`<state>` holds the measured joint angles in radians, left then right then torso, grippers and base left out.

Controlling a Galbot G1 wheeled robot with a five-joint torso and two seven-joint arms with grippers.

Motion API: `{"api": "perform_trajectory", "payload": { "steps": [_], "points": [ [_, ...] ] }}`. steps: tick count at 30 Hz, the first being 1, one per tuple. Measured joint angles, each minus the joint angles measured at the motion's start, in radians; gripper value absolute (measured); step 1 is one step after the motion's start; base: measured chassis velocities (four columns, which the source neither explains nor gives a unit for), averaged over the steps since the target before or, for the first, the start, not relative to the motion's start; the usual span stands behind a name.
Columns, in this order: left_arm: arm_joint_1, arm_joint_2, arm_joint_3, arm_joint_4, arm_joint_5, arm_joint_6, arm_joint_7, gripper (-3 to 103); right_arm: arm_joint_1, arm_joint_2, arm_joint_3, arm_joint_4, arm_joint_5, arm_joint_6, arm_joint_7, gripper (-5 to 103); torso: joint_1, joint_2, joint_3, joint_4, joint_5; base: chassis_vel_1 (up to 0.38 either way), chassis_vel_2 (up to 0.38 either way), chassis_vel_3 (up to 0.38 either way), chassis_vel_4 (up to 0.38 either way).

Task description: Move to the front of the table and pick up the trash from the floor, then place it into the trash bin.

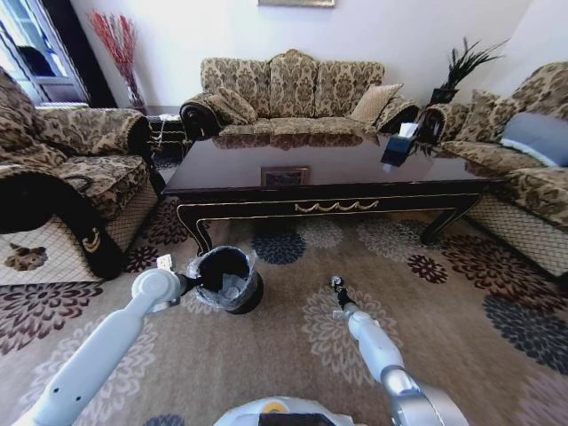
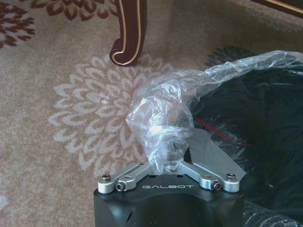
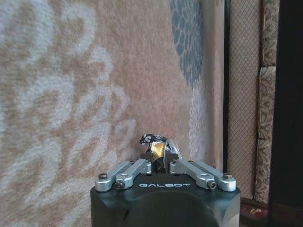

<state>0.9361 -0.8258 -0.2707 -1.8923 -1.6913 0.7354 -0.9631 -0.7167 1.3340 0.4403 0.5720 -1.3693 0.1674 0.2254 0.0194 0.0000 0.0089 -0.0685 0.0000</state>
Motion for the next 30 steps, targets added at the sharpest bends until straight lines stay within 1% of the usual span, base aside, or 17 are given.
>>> {"api": "perform_trajectory", "payload": {
  "steps": [3, 8, 9, 13, 14, 15, 17, 18, 19, 22, 24, 25, 27, 29, 30],
  "points": [
    [0.002, -0.001, 0.0, -0.002, 0.002, 0.0, 0.0, 0, -0.019, -0.004, -0.001, 0.027, 0.007, 0.006, 0.0, 12, 0.0, 0.0, 0.0, 0.0001, -0.0001, 0.0, 0.0, 0.0, 0.0],
    [-0.004, -0.004, 0.016, -0.005, 0.006, 0.0, 0.0, 0, -0.137, -0.039, -0.006, 0.177, 0.043, 0.029, 0.006, 12, 0.0, 0.0, 0.0, 0.0001, 0.0002, 0.0, 0.0, 0.0, 0.0],
    [-0.004, -0.004, 0.016, -0.005, 0.006, 0.0, 0.0, 0, -0.137, -0.039, -0.006, 0.177, 0.043, 0.029, 0.006, 12, 0.0, 0.0, 0.0, 0.0001, 0.0002, 0.0, 0.0, 0.0, 0.0],
    [-0.037, -0.029, 0.067, 0.002, 0.016, 0.0, 0.0, 0, -0.256, -0.087, 0.012, 0.357, 0.068, 0.051, 0.021, 12, 0.0, 0.0, 0.0, -0.0001, 0.0, 0.0, 0.0, 0.0, 0.0],
    [-0.037, -0.029, 0.067, 0.002, 0.016, 0.0, 0.0, 0, -0.256, -0.087, 0.012, 0.357, 0.068, 0.051, 0.021, 12, 0.0, 0.0, 0.0, -0.0001, 0.0, 0.0, 0.0, 0.0, 0.0],
    [-0.049, -0.037, 0.081, 0.006, 0.018, 0.0, 0.001, 0, -0.291, -0.105, 0.018, 0.412, 0.078, 0.056, 0.025, 12, 0.0, 0.0, 0.0, 0.0, 0.0004, 0.0, 0.0, 0.0, 0.0],
    [-0.069, -0.05, 0.106, 0.017, 0.023, 0.0, 0.001, 0, -0.35, -0.14, 0.031, 0.499, 0.099, 0.061, 0.029, 12, 0.0, 0.0, 0.0, -0.0001, -0.0001, 0.0, 0.0, 0.0, 0.0],
    [-0.069, -0.05, 0.106, 0.017, 0.023, 0.0, 0.001, 0, -0.35, -0.14, 0.031, 0.499, 0.099, 0.061, 0.029, 12, 0.0, 0.0, 0.0, -0.0001, -0.0001, 0.0, 0.0, 0.0, 0.0],
    [-0.077, -0.055, 0.115, 0.022, 0.024, 0.0, 0.001, 0, -0.374, -0.154, 0.034, 0.534, 0.11, 0.062, 0.031, 12, 0.0, 0.0, 0.0, -0.0002, 0.0, 0.0, 0.0, 0.0, 0.0],
    [-0.13, -0.077, 0.168, 0.055, 0.029, 0.0, 0.001, 0, -0.501, -0.225, 0.064, 0.702, 0.165, 0.076, 0.052, 12, 0.0, 0.0, 0.0, 0.0002, -0.0002, 0.0, 0.0, 0.0, 0.0],
    [-0.144, -0.082, 0.183, 0.065, 0.031, 0.0, 0.001, 0, -0.522, -0.233, 0.073, 0.727, 0.168, 0.087, 0.061, 12, 0.0, 0.0, 0.0, -0.0002, -0.0001, 0.0, 0.0, 0.0, 0.0],
    [-0.18, -0.09, 0.224, 0.087, 0.038, 0.0, 0.001, 0, -0.56, -0.245, 0.094, 0.775, 0.169, 0.11, 0.082, 12, 0.0, 0.0, 0.0, 0.0, 0.0003, 0.0, 0.0, 0.0, 0.0],
    [-0.228, -0.106, 0.284, 0.122, 0.051, 0.0, 0.006, 0, -0.603, -0.262, 0.115, 0.825, 0.173, 0.132, 0.102, 12, 0.0, 0.0, 0.0, 0.0001, 0.0004, 0.0, 0.0, 0.0, 0.0],
    [-0.279, -0.141, 0.35, 0.161, 0.071, 0.0, 0.006, 0, -0.64, -0.276, 0.132, 0.875, 0.184, 0.154, 0.118, 12, 0.0, 0.0, 0.0, 0.0001, 0.0004, 0.0, 0.0, 0.0, 0.0],
    [-0.279, -0.141, 0.35, 0.161, 0.071, 0.0, 0.006, 0, -0.64, -0.276, 0.132, 0.875, 0.184, 0.154, 0.118, 12, 0.0, 0.0, 0.0, 0.0001, 0.0004, 0.0, 0.0, 0.0, 0.0]
  ]
}}
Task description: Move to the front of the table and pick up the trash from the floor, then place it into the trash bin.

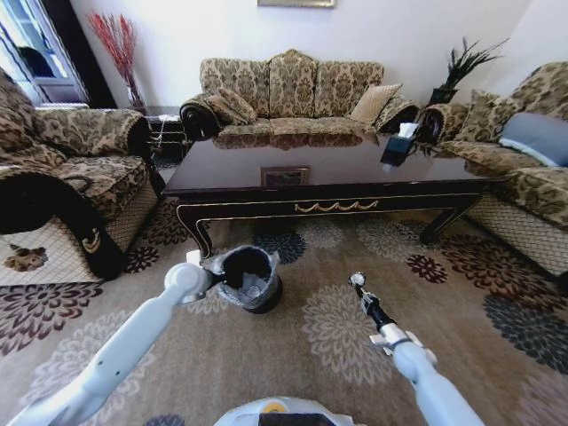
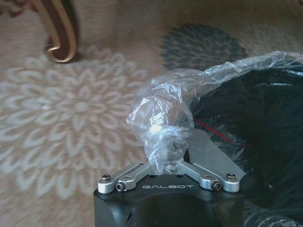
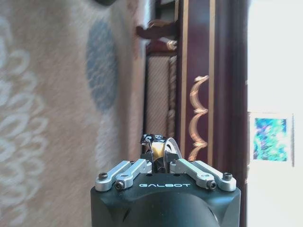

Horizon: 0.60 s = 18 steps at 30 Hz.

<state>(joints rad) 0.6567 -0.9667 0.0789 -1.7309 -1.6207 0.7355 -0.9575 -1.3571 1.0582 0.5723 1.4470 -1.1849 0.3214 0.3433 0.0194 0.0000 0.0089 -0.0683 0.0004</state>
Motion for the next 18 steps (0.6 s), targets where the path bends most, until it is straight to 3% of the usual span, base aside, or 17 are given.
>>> {"api": "perform_trajectory", "payload": {
  "steps": [7, 10, 15, 18],
  "points": [
    [-0.152, -0.149, 0.202, 0.101, 0.023, 0.0, -0.014, 0, -0.138, -0.032, 0.06, 0.237, 0.053, 0.035, 0.014, 12, 0.0, 0.0, 0.0, -0.0006, -0.0002, 0.0, 0.0, 0.0, 0.0],
    [-0.175, -0.168, 0.23, 0.117, 0.027, 0.0, -0.017, 0, -0.161, -0.037, 0.07, 0.284, 0.059, 0.038, 0.014, 12, 0.0, 0.0, 0.0, -0.0004, 0.0, 0.0, 0.0, 0.0, 0.0],
    [-0.247, -0.261, 0.316, 0.183, 0.044, 0.0, -0.021, 0, -0.26, -0.057, 0.099, 0.435, 0.078, 0.05, 0.008, 12, 0.0, 0.0, 0.0, 0.0001, -0.0002, 0.0, 0.0, 0.0, 0.0],
    [-0.282, -0.354, 0.367, 0.207, 0.046, 0.0, -0.033, 0, -0.311, -0.058, 0.093, 0.497, 0.073, 0.063, 0.004, 12, 0.0, 0.0, 0.0, -0.0005, -0.0002, 0.0, 0.0, 0.0, 0.0]
  ]
}}
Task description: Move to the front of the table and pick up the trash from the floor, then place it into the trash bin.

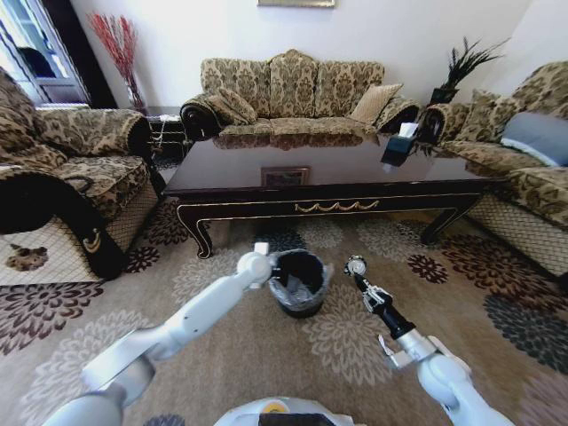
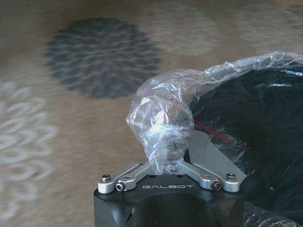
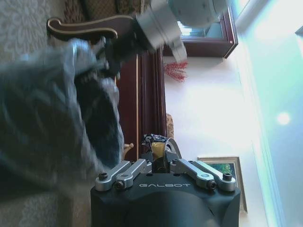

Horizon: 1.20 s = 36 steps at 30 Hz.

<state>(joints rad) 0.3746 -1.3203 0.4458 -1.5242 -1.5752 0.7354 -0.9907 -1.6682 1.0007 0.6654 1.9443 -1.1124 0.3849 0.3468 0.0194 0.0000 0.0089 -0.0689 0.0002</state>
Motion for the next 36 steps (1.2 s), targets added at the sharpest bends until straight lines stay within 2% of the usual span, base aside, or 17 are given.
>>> {"api": "perform_trajectory", "payload": {
  "steps": [2, 4, 7, 16, 17, 19, 20, 23, 26, 28, 32, 34, 35, 36],
  "points": [
    [-0.003, -0.011, 0.006, 0.001, 0.0, 0.0, -0.002, 0, -0.003, 0.001, -0.003, 0.005, -0.002, 0.002, 0.0, 12, 0.0, 0.0, 0.0, -0.0001, 0.0001, 0.0, 0.0, 0.0, 0.0],
    [-0.011, -0.054, 0.035, 0.001, 0.0, 0.0, -0.011, 0, -0.012, 0.012, -0.024, 0.021, -0.026, 0.019, -0.007, 12, 0.0, 0.0, 0.0, 0.0, 0.0001, 0.0, 0.0, 0.0, 0.0],
    [-0.011, -0.064, 0.05, -0.013, -0.003, 0.0, -0.017, 0, -0.012, 0.02, -0.04, 0.022, -0.044, 0.031, -0.011, 12, 0.0, 0.0, 0.0, 0.0002, 0.0001, 0.0, 0.0, 0.0, 0.0],
    [0.021, 0.016, 0.046, -0.068, -0.008, 0.0, -0.023, 0, -0.004, 0.022, -0.058, 0.016, -0.055, 0.047, -0.01, 12, 0.0, 0.0, 0.0, 0.001, -0.0002, 0.0, 0.0, 0.0, 0.0],
    [0.023, 0.025, 0.044, -0.074, -0.009, 0.0, -0.023, 0, -0.001, 0.018, -0.064, 0.015, -0.047, 0.042, -0.009, 8, 0.0, 0.0, 0.0, 0.0009, -0.0002, 0.0, 0.0, 0.0, 0.0],
    [0.026, 0.037, 0.041, -0.085, -0.012, 0.0, -0.023, 0, 0.006, 0.012, -0.072, 0.011, -0.037, 0.039, -0.008, 13, 0.0, 0.0, 0.0, 0.0006, -0.0003, 0.0, 0.0, 0.0, 0.0],
    [0.029, 0.045, 0.037, -0.094, -0.016, 0.0, -0.023, 0, 0.012, 0.01, -0.079, 0.006, -0.028, 0.042, -0.007, 23, 0.0, 0.0, 0.0, 0.0004, -0.0002, 0.0, 0.0, 0.0, 0.0],
    [0.035, 0.049, 0.029, -0.097, -0.017, 0.0, -0.024, 0, 0.017, 0.011, -0.088, 0.001, -0.021, 0.046, -0.004, 28, 0.0, 0.0, 0.0, 0.0005, -0.0002, 0.0, 0.0, 0.0, 0.0],
    [0.043, 0.044, 0.011, -0.096, -0.017, 0.0, -0.025, 0, 0.023, 0.02, -0.096, -0.003, -0.021, 0.049, -0.003, 44, 0.0, 0.0, 0.0, 0.0004, -0.0003, 0.0, 0.0, 0.0, 0.0],
    [0.045, 0.044, 0.008, -0.096, -0.017, 0.0, -0.025, 0, 0.024, 0.022, -0.096, -0.003, -0.021, 0.051, -0.003, 44, 0.0, 0.0, 0.0, 0.0003, -0.0003, 0.0, 0.0, 0.0, 0.0],
    [0.057, 0.064, -0.007, -0.101, -0.018, 0.0, -0.024, 0, 0.024, 0.037, -0.09, -0.003, 0.001, 0.055, 0.002, 66, 0.0, 0.0, 0.0, 0.0001, -0.0004, 0.0, 0.0, 0.0, 0.0],
    [0.06, 0.07, -0.01, -0.102, -0.017, 0.0, -0.024, 0, 0.024, 0.04, -0.087, -0.003, 0.01, 0.055, 0.002, 66, 0.0, 0.0, 0.0, 0.0, -0.0004, 0.0, 0.0, 0.0, 0.0],
    [0.071, 0.088, -0.019, -0.107, -0.015, 0.0, -0.024, 0, 0.028, 0.052, -0.077, -0.003, 0.06, 0.05, -0.002, 73, 0.0, 0.0, 0.0, 0.0001, -0.0004, 0.0, 0.0, 0.0, 0.0],
    [0.089, 0.115, -0.037, -0.117, -0.01, 0.0, -0.023, 0, 0.034, 0.065, -0.061, -0.008, 0.173, 0.034, -0.024, 78, 0.0, 0.0, 0.0, 0.0005, -0.0003, 0.0, 0.0, 0.0, 0.0]
  ]
}}
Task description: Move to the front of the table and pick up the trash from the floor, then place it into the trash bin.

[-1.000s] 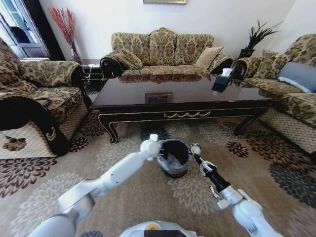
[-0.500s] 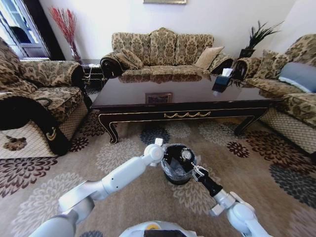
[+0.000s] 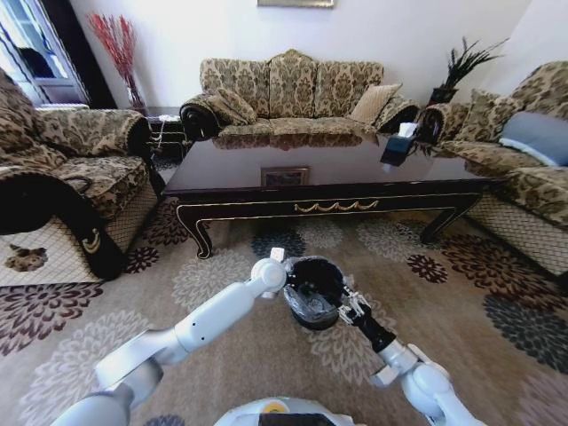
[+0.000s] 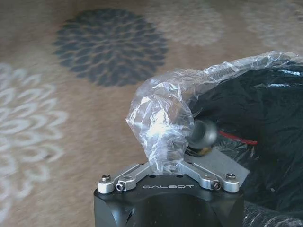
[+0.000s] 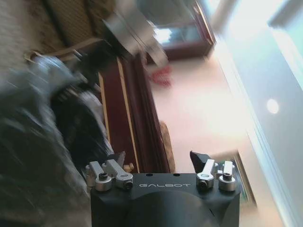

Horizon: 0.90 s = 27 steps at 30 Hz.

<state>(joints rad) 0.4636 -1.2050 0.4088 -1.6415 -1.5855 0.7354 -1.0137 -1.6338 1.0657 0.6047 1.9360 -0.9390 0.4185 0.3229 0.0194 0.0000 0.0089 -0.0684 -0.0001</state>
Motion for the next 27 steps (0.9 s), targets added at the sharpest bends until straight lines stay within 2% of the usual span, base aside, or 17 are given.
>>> {"api": "perform_trajectory", "payload": {
  "steps": [1, 2, 3, 4, 5, 6, 7, 8, 9, 10, 11, 13, 15, 17, 19, 21, 27],
  "points": [
    [0.018, 0.023, -0.02, -0.012, 0.001, 0.0, 0.0, 0, 0.004, 0.003, 0.016, -0.008, 0.114, -0.016, -0.028, 84, 0.0, 0.0, 0.0, 0.0003, -0.0001, 0.0, 0.0, 0.0, 0.0],
    [0.018, 0.023, -0.02, -0.012, 0.001, 0.0, 0.0, 0, 0.004, 0.003, 0.016, -0.008, 0.114, -0.016, -0.028, 84, 0.0, 0.0, 0.0, 0.0003, -0.0001, 0.0, 0.0, 0.0, 0.0],
    [0.034, 0.04, -0.041, -0.023, 0.0, 0.0, 0.002, 0, 0.006, 0.003, 0.029, -0.014, 0.199, -0.028, -0.05, 89, 0.0, 0.0, 0.0, 0.0003, -0.0001, 0.0, 0.0, 0.0, 0.0],
    [0.04, 0.047, -0.05, -0.027, 0.0, 0.0, 0.003, 0, 0.006, 0.003, 0.036, -0.017, 0.244, -0.034, -0.061, 89, 0.0, 0.0, 0.0, 0.0004, -0.0002, 0.0, 0.0, 0.0, 0.0],
    [0.07, 0.072, -0.101, -0.048, 0.0, 0.0, 0.005, 0, 0.0, -0.001, 0.069, -0.028, 0.447, -0.07, -0.114, 94, 0.0, 0.0, 0.0, 0.0005, -0.0002, 0.0, 0.0, 0.0, 0.0],
    [0.088, 0.086, -0.136, -0.059, -0.001, 0.0, 0.007, 0, -0.012, -0.004, 0.084, -0.035, 0.58, -0.107, -0.144, 97, 0.0, 0.0, 0.0, 0.0001, -0.0002, 0.0, 0.0, 0.0, 0.0],
    [0.088, 0.086, -0.136, -0.059, -0.001, 0.0, 0.007, 0, -0.012, -0.004, 0.084, -0.035, 0.58, -0.107, -0.144, 97, 0.0, 0.0, 0.0, 0.0001, -0.0002, 0.0, 0.0, 0.0, 0.0],
    [0.102, 0.096, -0.163, -0.068, -0.001, 0.0, 0.008, 0, -0.024, -0.006, 0.094, -0.043, 0.7, -0.136, -0.167, 99, 0.0, 0.0, 0.0, -0.0002, -0.0002, 0.0, 0.0, 0.0, 0.0],
    [0.112, 0.103, -0.182, -0.075, -0.002, 0.0, 0.01, 0, -0.029, -0.008, 0.1, -0.05, 0.772, -0.15, -0.182, 99, 0.0, 0.0, 0.0, -0.0004, -0.0003, 0.0, 0.0, 0.0, 0.0],
    [0.145, 0.127, -0.245, -0.1, -0.002, 0.0, 0.019, 0, -0.036, -0.01, 0.114, -0.092, 0.945, -0.164, -0.23, 100, 0.0, 0.0, 0.0, -0.0004, -0.0005, 0.0, 0.0, 0.0, 0.0],
    [0.164, 0.14, -0.278, -0.114, -0.003, 0.0, 0.024, 0, -0.036, -0.011, 0.118, -0.129, 1.004, -0.163, -0.259, 100, 0.0, 0.0, 0.0, 0.0, -0.0003, 0.0, 0.0, 0.0, 0.0],
    [0.178, 0.147, -0.301, -0.123, -0.003, 0.0, 0.027, 0, -0.035, -0.011, 0.119, -0.162, 1.043, -0.16, -0.28, 100, 0.0, 0.0, 0.0, 0.0001, 0.0, 0.0, 0.0, 0.0, 0.0],
    [0.225, 0.162, -0.381, -0.145, -0.009, 0.0, 0.036, 0, -0.025, -0.012, 0.11, -0.271, 1.184, -0.163, -0.342, 100, 0.0, 0.0, 0.0, 0.0002, 0.0, 0.0, 0.0, 0.0, 0.0],
    [0.234, 0.164, -0.396, -0.147, -0.012, 0.0, 0.038, 0, -0.022, -0.013, 0.105, -0.293, 1.215, -0.167, -0.356, 100, 0.0, 0.0, 0.0, 0.0, -0.0001, 0.0, 0.0, 0.0, 0.0],
    [0.27, 0.171, -0.442, -0.151, -0.016, 0.0, 0.045, 0, 0.017, -0.023, 0.081, -0.408, 1.337, -0.18, -0.418, 100, 0.0, 0.0, 0.0, -0.0004, 0.0, 0.0, 0.0, 0.0, 0.0],
    [0.298, 0.176, -0.468, -0.163, -0.016, 0.0, 0.047, 0, 0.063, -0.027, 0.06, -0.503, 1.39, -0.181, -0.453, 100, 0.0, 0.0, 0.0, 0.0, 0.0002, 0.0, 0.0, 0.0, 0.0],
    [0.335, 0.181, -0.487, -0.189, -0.018, 0.0, 0.05, 0, 0.153, -0.03, 0.013, -0.658, 1.475, -0.211, -0.48, 100, 0.0, 0.0, 0.0, 0.0, -0.0002, 0.0, 0.0, 0.0, 0.0]
  ]
}}
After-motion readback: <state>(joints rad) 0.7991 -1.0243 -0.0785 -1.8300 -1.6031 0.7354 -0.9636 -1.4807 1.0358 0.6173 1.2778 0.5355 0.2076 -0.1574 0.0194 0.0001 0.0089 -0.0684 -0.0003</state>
